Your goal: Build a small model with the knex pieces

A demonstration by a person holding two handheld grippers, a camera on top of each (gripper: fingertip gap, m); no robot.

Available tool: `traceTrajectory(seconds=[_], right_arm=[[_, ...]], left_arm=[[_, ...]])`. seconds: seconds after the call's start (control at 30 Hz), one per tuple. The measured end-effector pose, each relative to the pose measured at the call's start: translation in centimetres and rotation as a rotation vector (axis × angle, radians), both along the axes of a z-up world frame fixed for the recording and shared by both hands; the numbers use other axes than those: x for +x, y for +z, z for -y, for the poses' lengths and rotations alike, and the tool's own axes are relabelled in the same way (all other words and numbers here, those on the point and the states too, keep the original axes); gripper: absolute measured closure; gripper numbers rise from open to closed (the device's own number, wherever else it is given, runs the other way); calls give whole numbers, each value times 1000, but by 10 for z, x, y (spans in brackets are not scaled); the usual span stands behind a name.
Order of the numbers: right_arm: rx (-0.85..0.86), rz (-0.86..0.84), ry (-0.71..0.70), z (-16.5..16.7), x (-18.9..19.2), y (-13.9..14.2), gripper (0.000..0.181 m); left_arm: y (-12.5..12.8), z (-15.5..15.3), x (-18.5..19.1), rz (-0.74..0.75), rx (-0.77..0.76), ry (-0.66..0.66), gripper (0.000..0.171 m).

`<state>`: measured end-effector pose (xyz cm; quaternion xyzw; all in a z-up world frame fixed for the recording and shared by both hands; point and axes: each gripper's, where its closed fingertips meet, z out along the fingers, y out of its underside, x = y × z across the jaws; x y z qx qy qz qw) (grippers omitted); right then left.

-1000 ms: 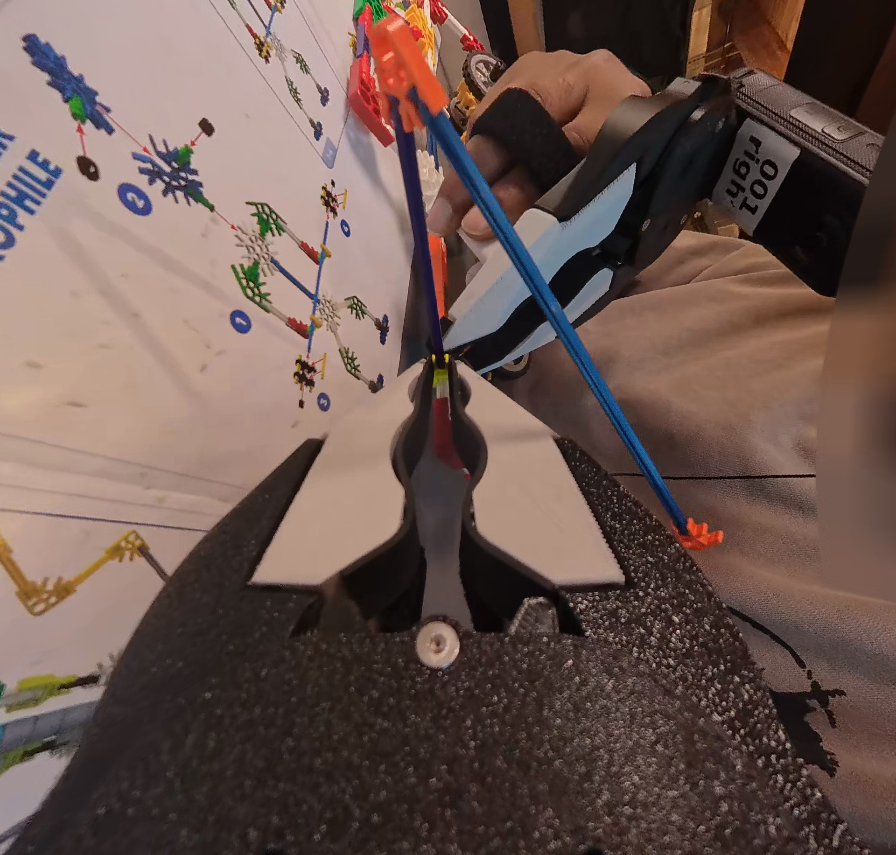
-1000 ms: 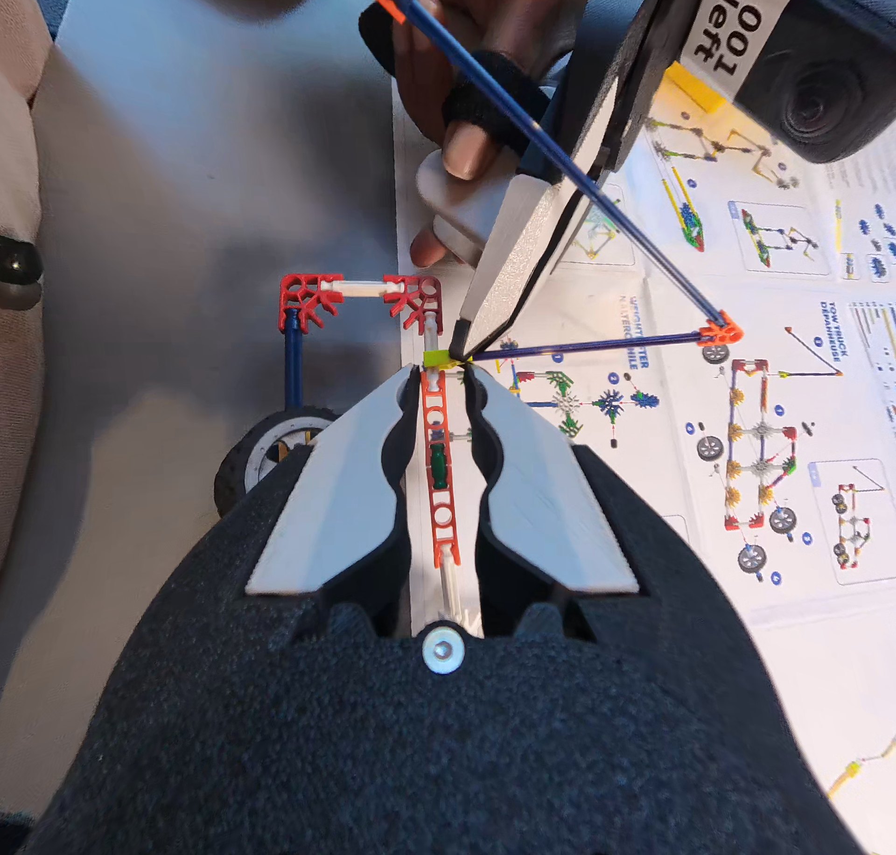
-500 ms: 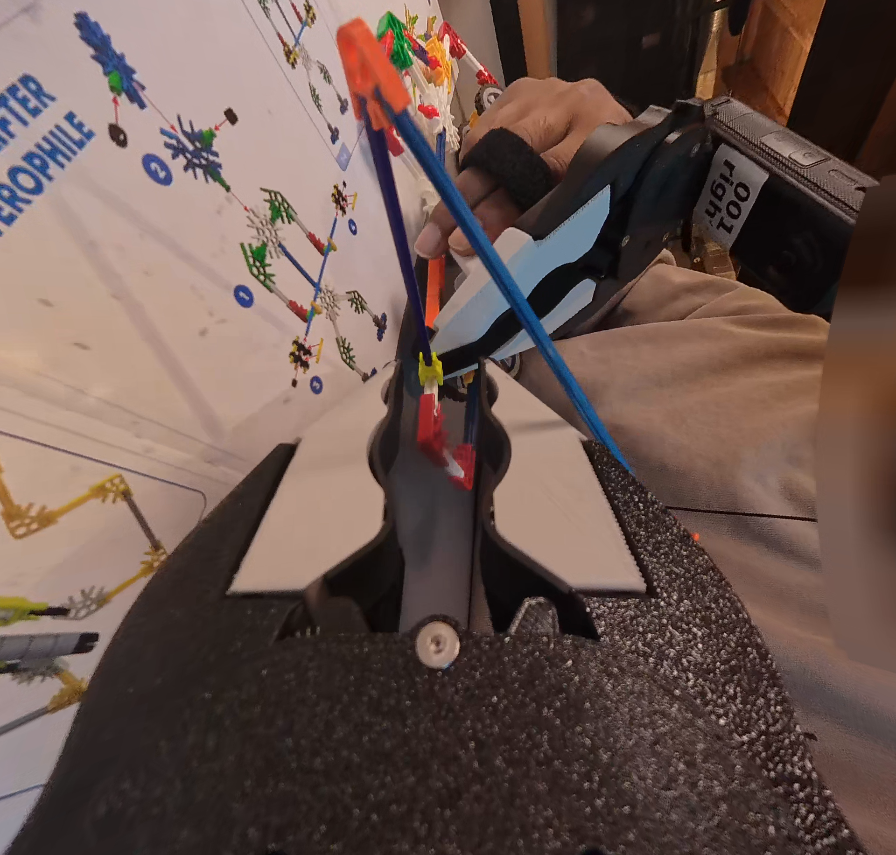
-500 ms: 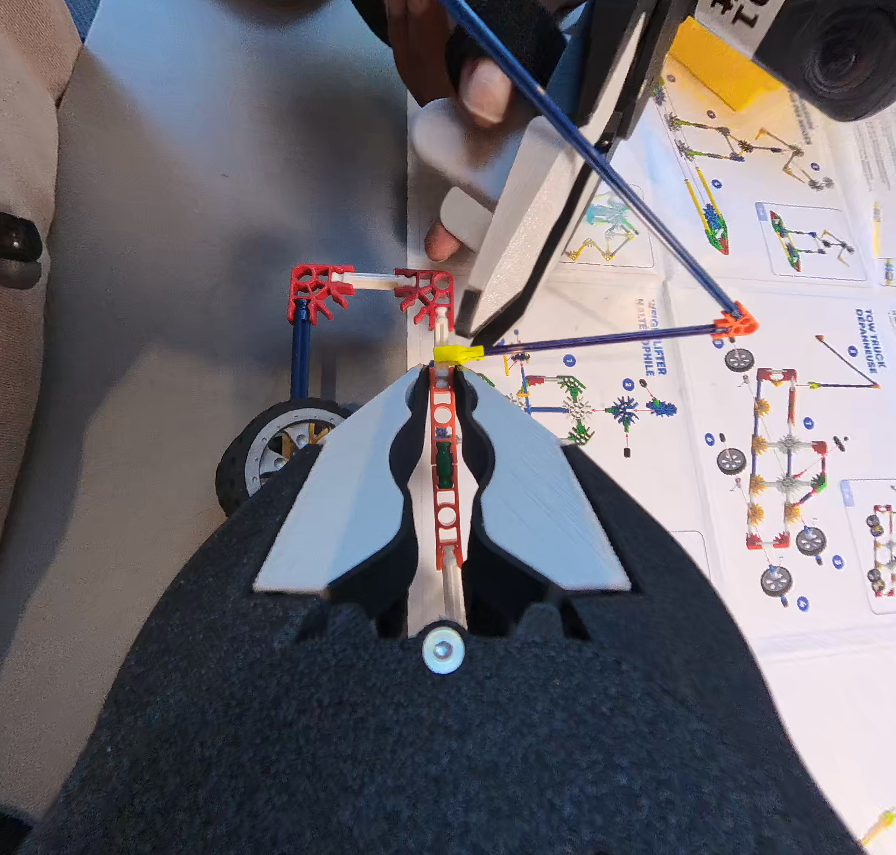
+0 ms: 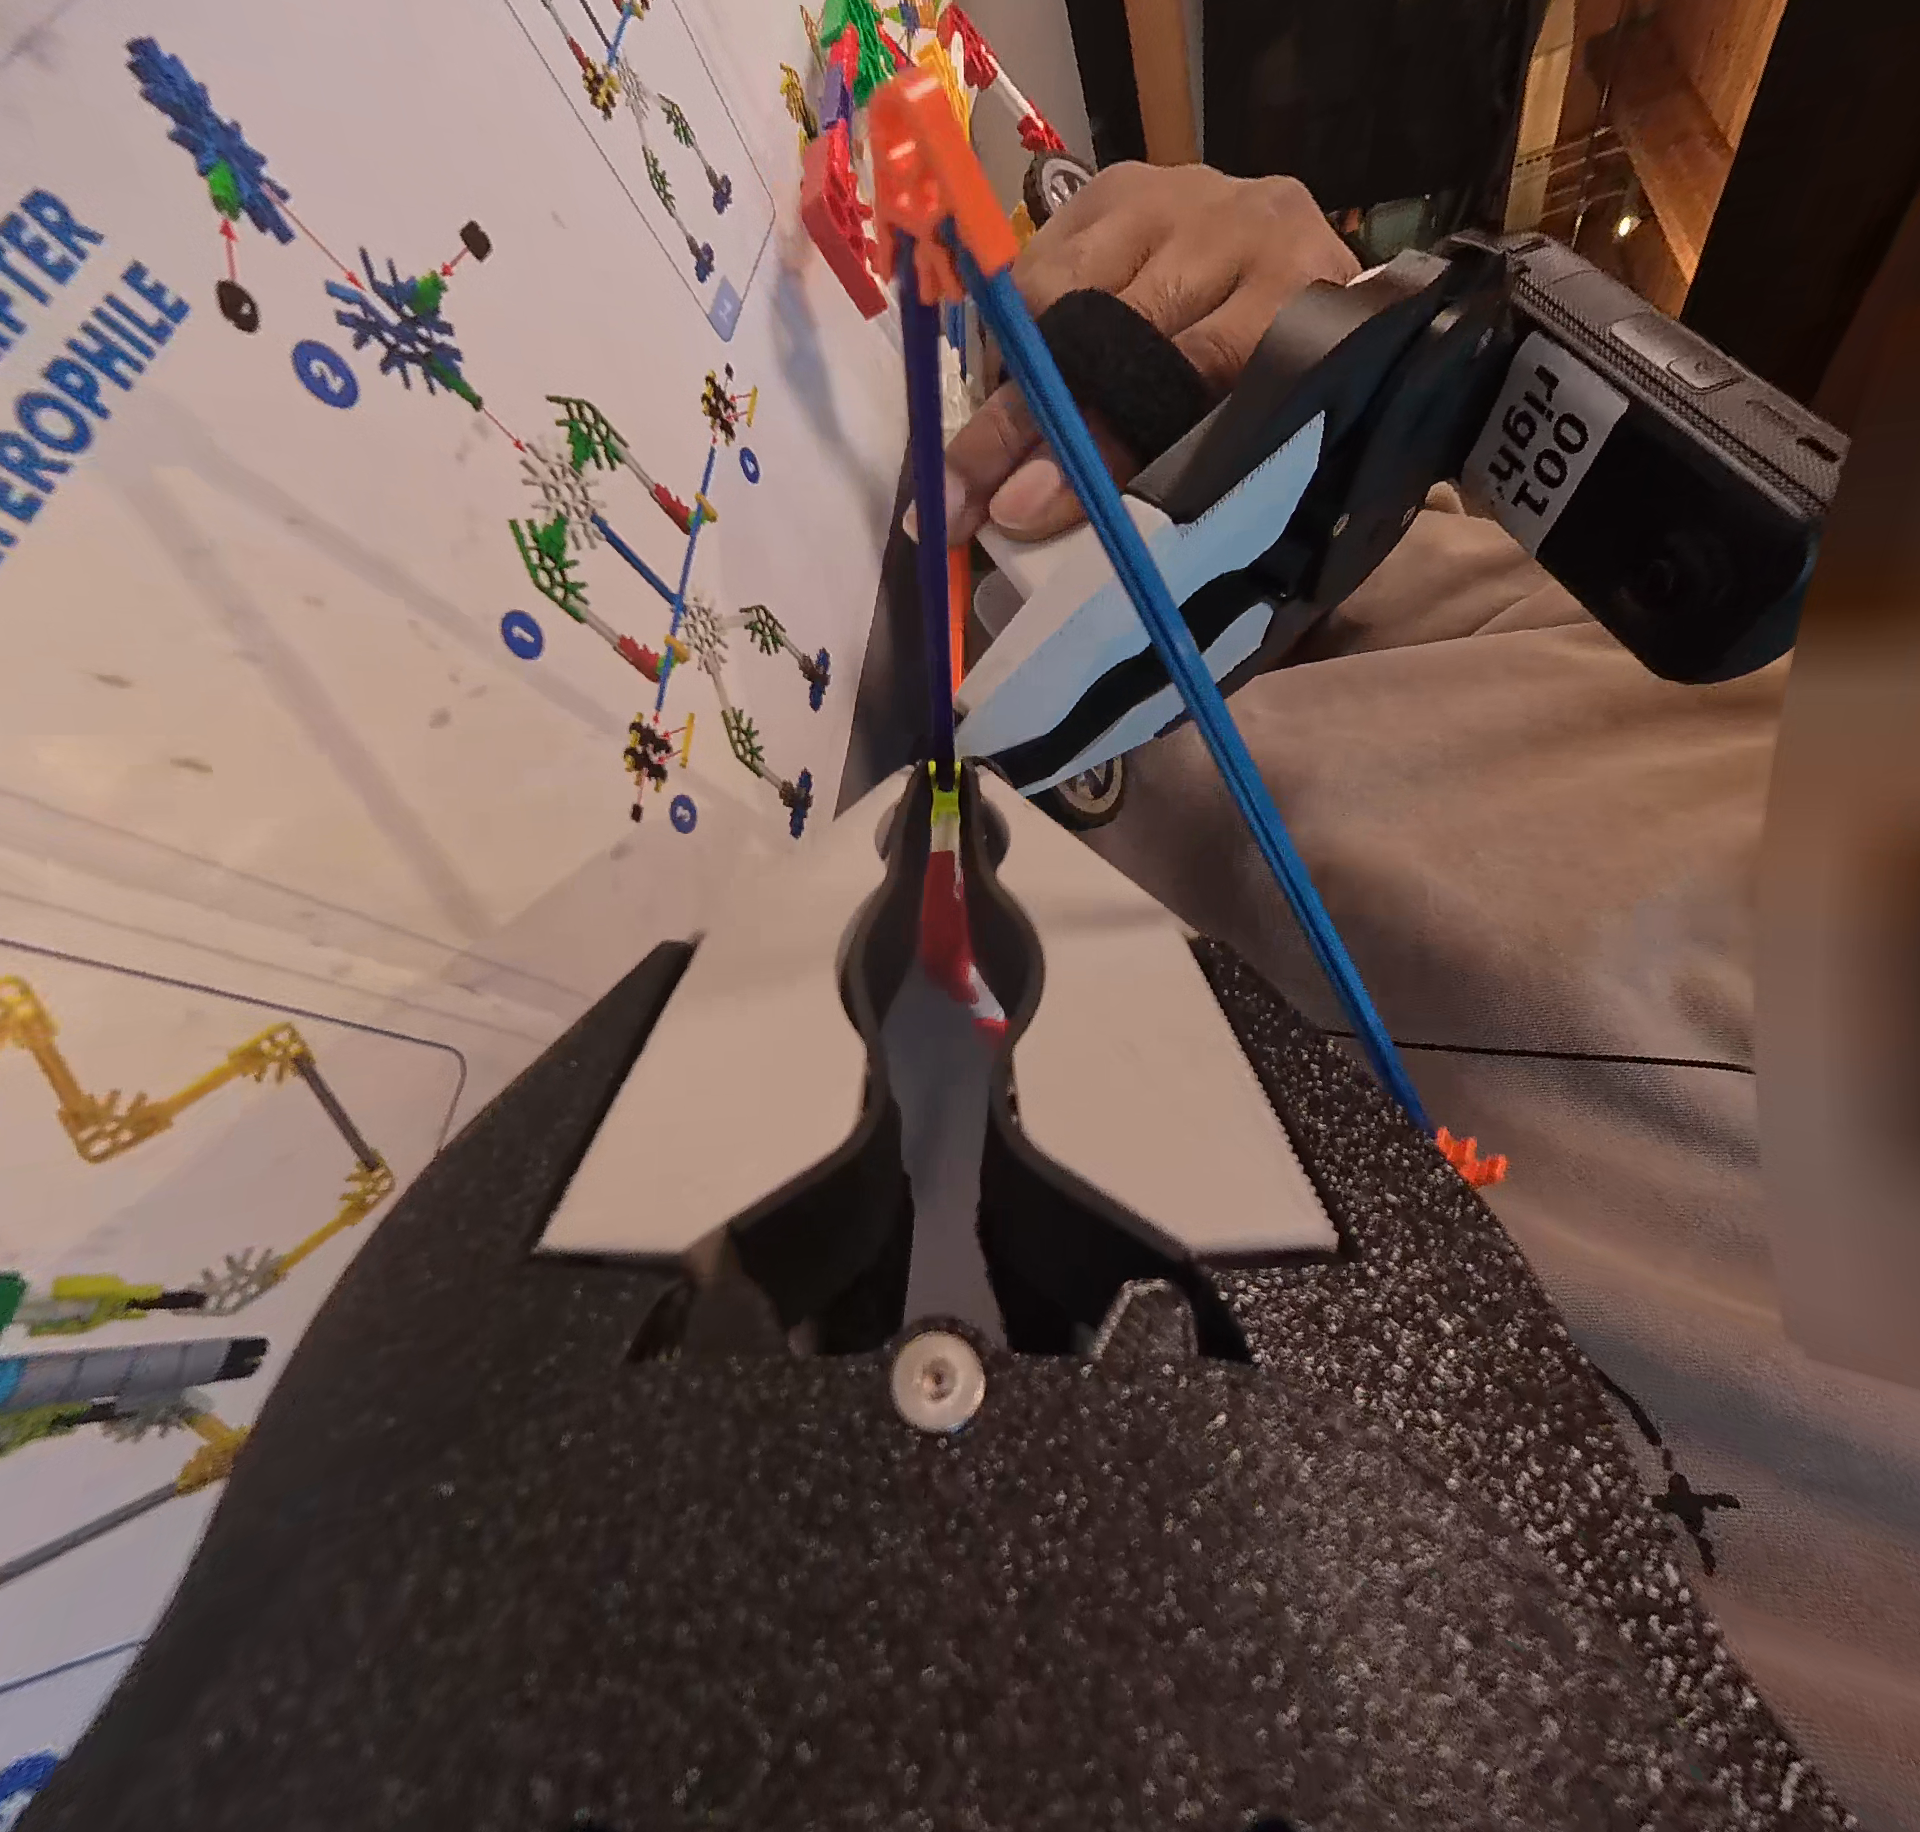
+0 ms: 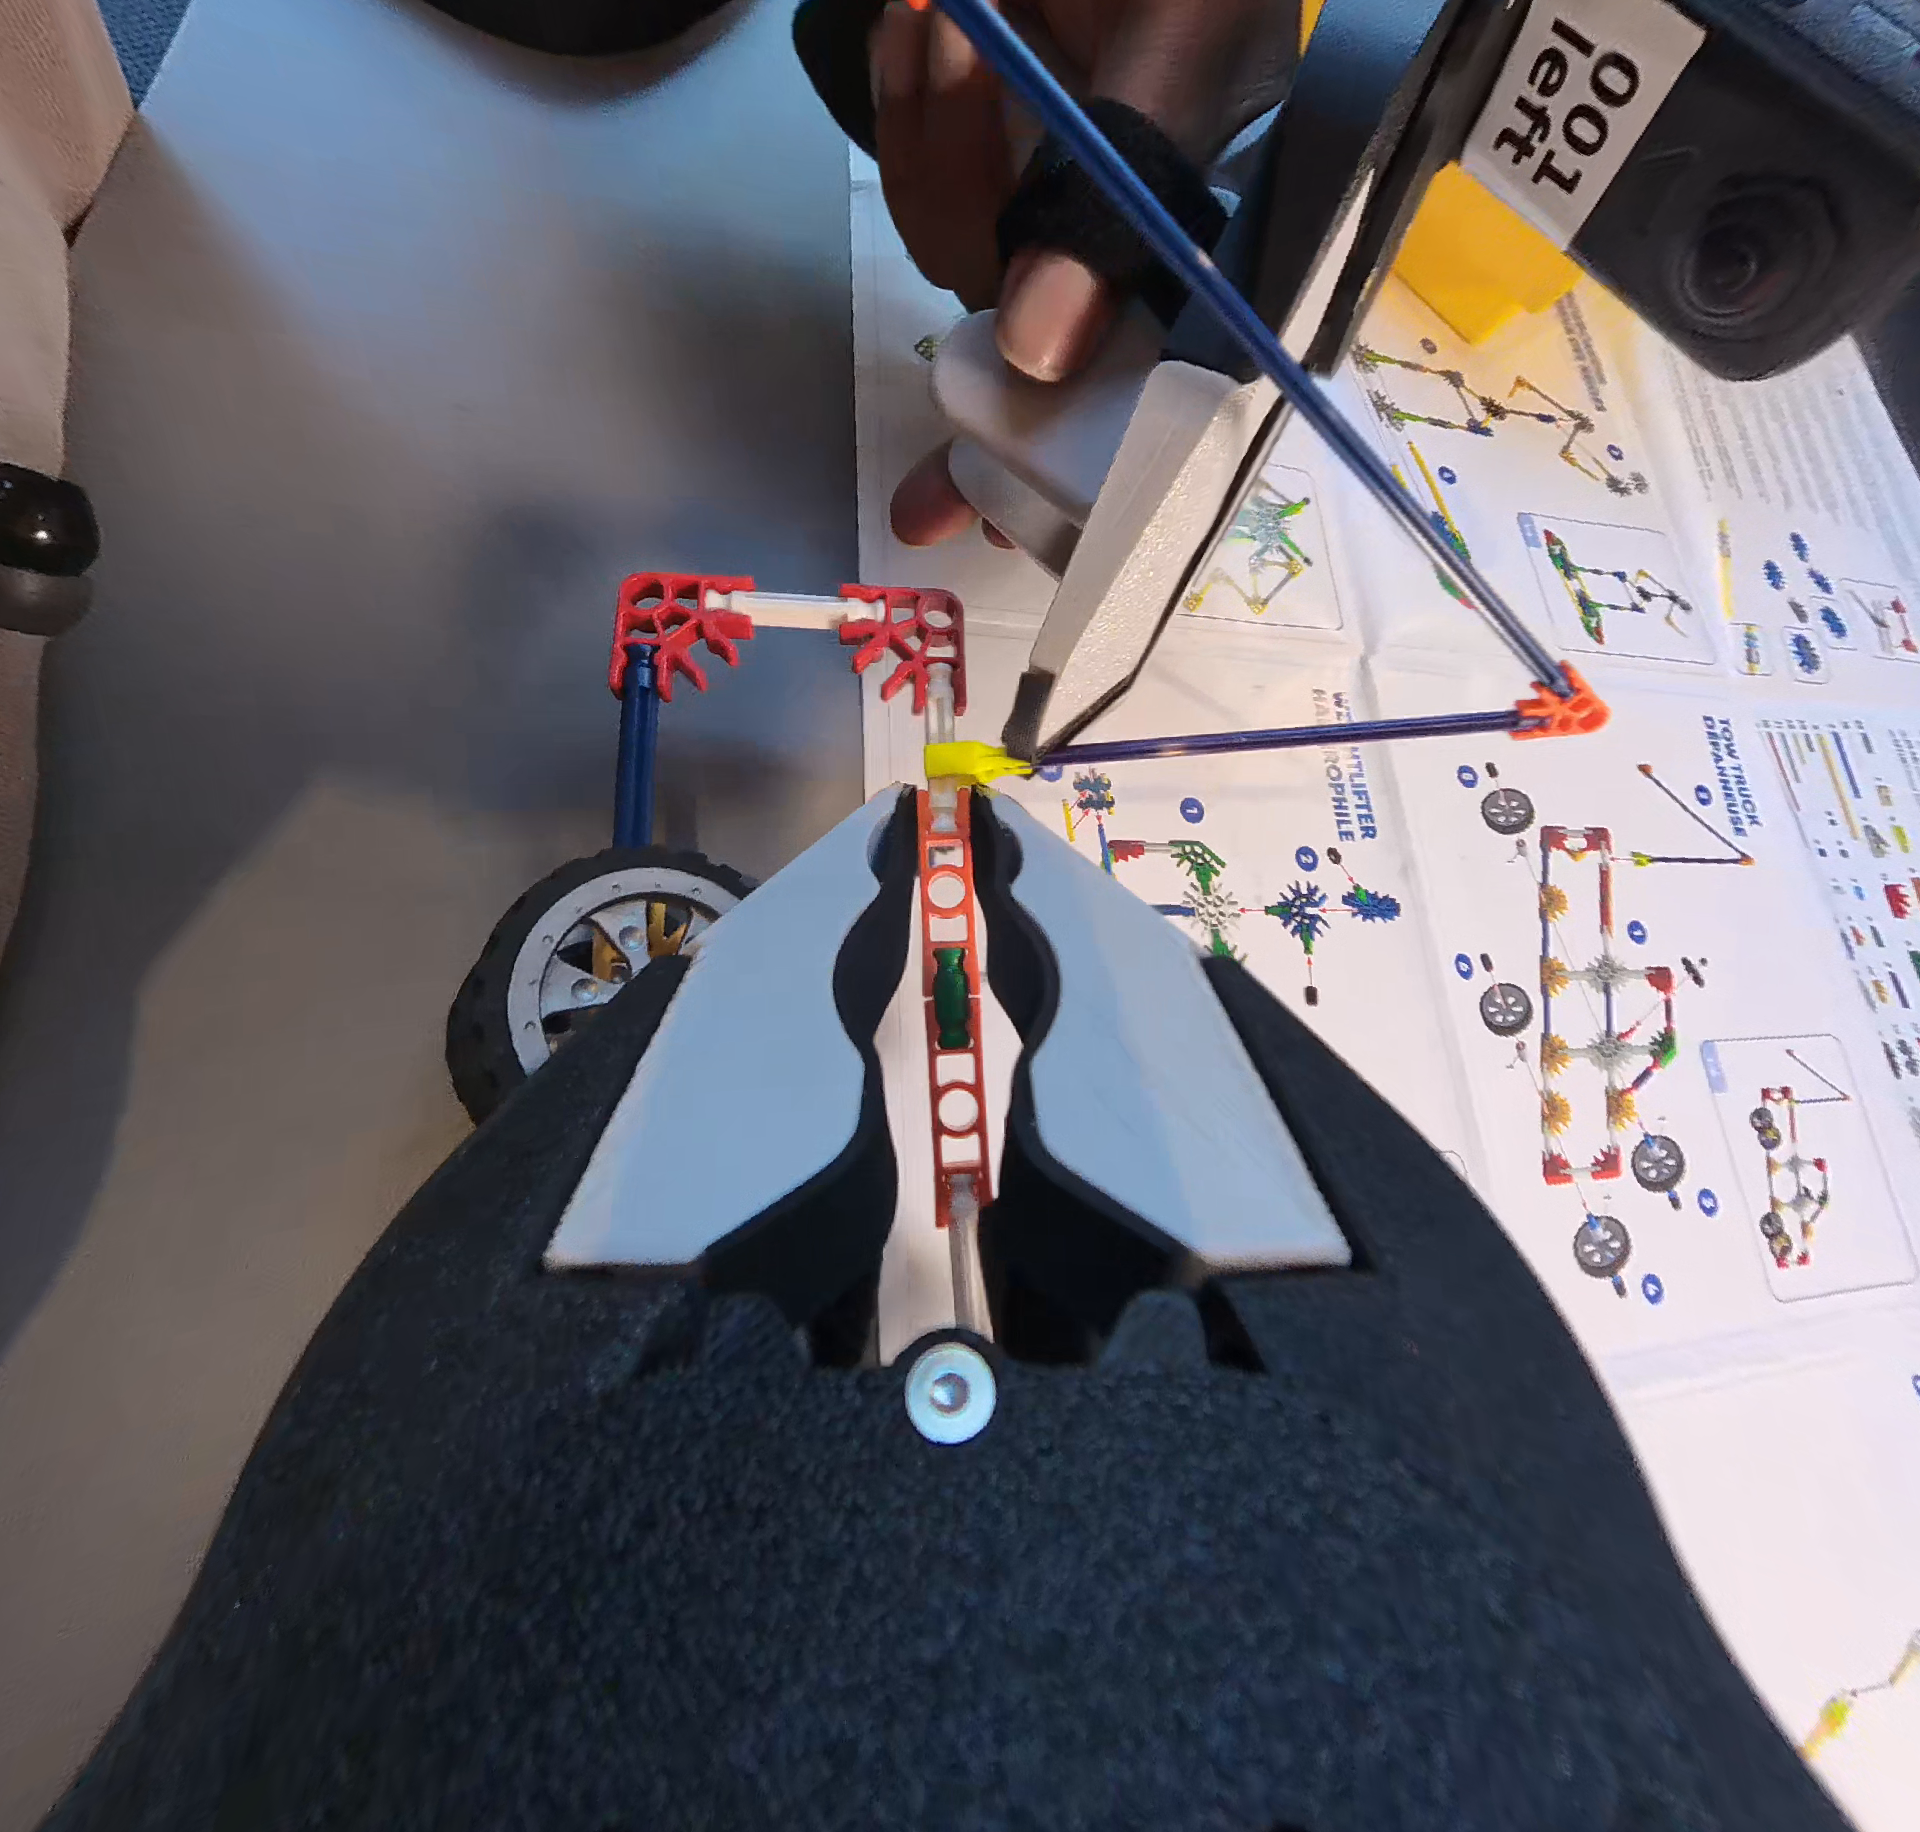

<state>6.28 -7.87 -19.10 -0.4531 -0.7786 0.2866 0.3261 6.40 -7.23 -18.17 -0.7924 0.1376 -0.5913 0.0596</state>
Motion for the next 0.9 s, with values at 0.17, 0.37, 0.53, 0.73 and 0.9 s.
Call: traceTrajectory(seconds=[0.17, 0.37, 0.53, 0.73, 0.9], right_arm=[[21, -20, 22, 4, 1, 2, 176], [-26, -13, 29, 3, 4, 3, 175], [-11, -43, 54, 2, 4, 8, 174], [13, -60, 49, -6, 7, 15, 174], [15, -36, 75, -2, 8, 8, 174]], left_arm=[[1, 4, 0, 73, -65, 15, 169], [-6, 15, 4, 50, -65, -25, 171], [2, 13, 2, 6, 4, -102, 171], [6, 0, 2, 96, -67, 11, 155], [1, -7, 5, 154, -176, 131, 145]])
